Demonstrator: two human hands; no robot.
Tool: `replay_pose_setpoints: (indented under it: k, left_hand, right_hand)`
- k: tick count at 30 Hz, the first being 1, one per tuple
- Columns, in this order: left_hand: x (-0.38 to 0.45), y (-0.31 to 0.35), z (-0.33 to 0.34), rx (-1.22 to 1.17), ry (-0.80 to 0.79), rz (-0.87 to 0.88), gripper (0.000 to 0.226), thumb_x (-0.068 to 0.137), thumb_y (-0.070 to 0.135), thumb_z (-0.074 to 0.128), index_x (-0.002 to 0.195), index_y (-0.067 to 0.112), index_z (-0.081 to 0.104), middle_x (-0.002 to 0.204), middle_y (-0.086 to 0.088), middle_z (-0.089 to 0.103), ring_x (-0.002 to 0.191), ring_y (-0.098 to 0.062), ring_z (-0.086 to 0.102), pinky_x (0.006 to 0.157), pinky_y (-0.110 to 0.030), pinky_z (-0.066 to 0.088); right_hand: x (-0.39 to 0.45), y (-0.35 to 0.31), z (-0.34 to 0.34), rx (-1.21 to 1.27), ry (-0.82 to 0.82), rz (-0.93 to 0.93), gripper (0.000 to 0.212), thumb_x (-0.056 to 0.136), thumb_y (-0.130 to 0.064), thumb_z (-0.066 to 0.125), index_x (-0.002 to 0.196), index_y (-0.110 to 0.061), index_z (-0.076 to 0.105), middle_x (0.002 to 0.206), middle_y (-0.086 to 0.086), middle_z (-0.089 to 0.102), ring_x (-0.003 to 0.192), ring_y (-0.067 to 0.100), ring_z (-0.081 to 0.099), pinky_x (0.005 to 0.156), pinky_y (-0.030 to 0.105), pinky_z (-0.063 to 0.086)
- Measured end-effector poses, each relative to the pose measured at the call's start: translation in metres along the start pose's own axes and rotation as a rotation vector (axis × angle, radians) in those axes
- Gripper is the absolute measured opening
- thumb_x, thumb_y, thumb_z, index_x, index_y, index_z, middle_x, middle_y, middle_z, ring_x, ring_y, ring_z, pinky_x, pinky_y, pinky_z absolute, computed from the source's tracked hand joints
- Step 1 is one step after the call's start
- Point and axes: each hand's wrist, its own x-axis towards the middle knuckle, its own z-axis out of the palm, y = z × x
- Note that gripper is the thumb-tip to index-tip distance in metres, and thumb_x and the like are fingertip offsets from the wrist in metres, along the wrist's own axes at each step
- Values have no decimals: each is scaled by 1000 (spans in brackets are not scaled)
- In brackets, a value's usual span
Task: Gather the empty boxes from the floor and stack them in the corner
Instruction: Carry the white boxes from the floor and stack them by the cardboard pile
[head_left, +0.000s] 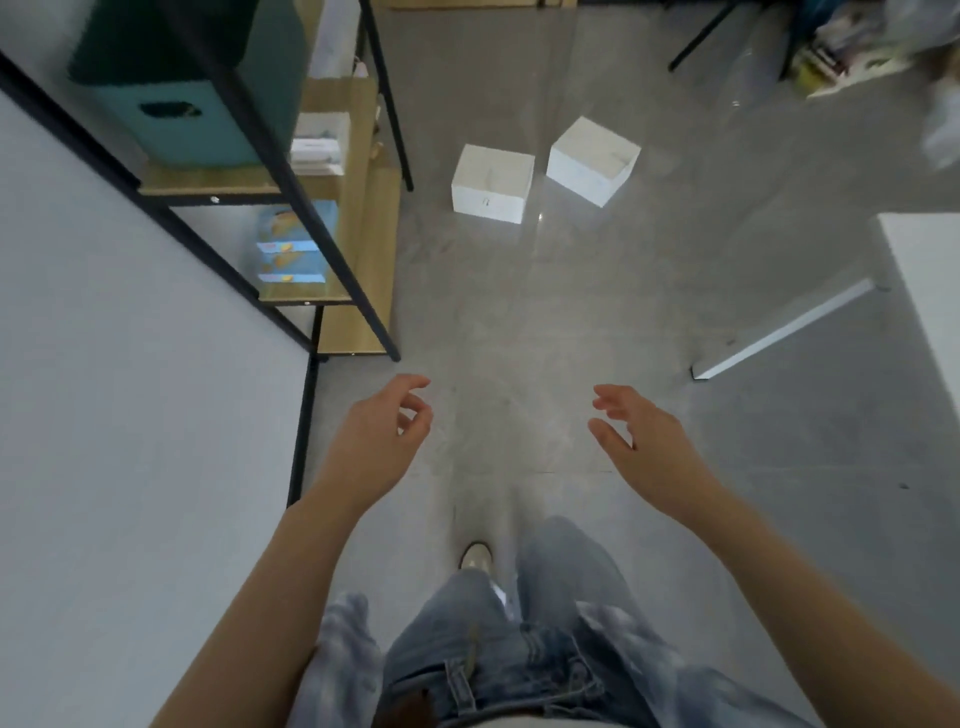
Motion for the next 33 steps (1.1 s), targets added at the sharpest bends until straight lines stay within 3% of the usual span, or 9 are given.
replay_pose_setpoints:
  k: [6, 10, 16, 22, 33]
  left_hand:
    - [150, 66, 17, 7, -34, 28, 32, 96, 22, 57, 128, 23, 57, 95, 14, 62, 83, -5, 61, 74, -24, 49]
    - [248, 117, 37, -42, -38, 18, 30, 96, 19, 58, 125, 21, 58, 93, 14, 62, 80, -2, 61, 67, -15, 47]
    - [383, 186, 55, -78, -56, -25, 27, 95, 20, 59, 122, 24, 59, 93, 12, 64, 76, -3, 62, 63, -15, 45]
    - [523, 215, 51, -111, -77, -78, 27, 95, 24, 60, 123, 26, 59, 99, 9, 66, 83, -13, 68, 72, -27, 54]
    - [827, 296, 23, -29, -183, 6, 29, 96, 19, 59, 124, 20, 58, 109, 4, 66, 80, -3, 60, 62, -7, 42]
  right_hand:
    - [125, 32, -67, 43, 64, 76, 43, 94, -28, 55, 134, -16, 46, 121, -3, 62, 112, 15, 57, 96, 30, 43]
    - [222, 58, -129, 15, 59, 94, 42, 95, -29, 55, 134, -17, 46, 122, -2, 61, 112, 17, 58, 93, 28, 42]
    - [368, 67, -217, -51, -1, 71, 44, 96, -30, 53, 136, -15, 45, 125, 1, 60, 112, 19, 58, 91, 24, 40]
    - [499, 70, -262, -16, 0, 119, 43, 96, -28, 54, 135, -13, 46, 128, 3, 59, 114, 19, 58, 95, 26, 40]
    - [746, 63, -343, 36, 51, 261, 48, 96, -26, 53, 140, -11, 39, 133, 7, 55, 117, 25, 56, 97, 31, 40]
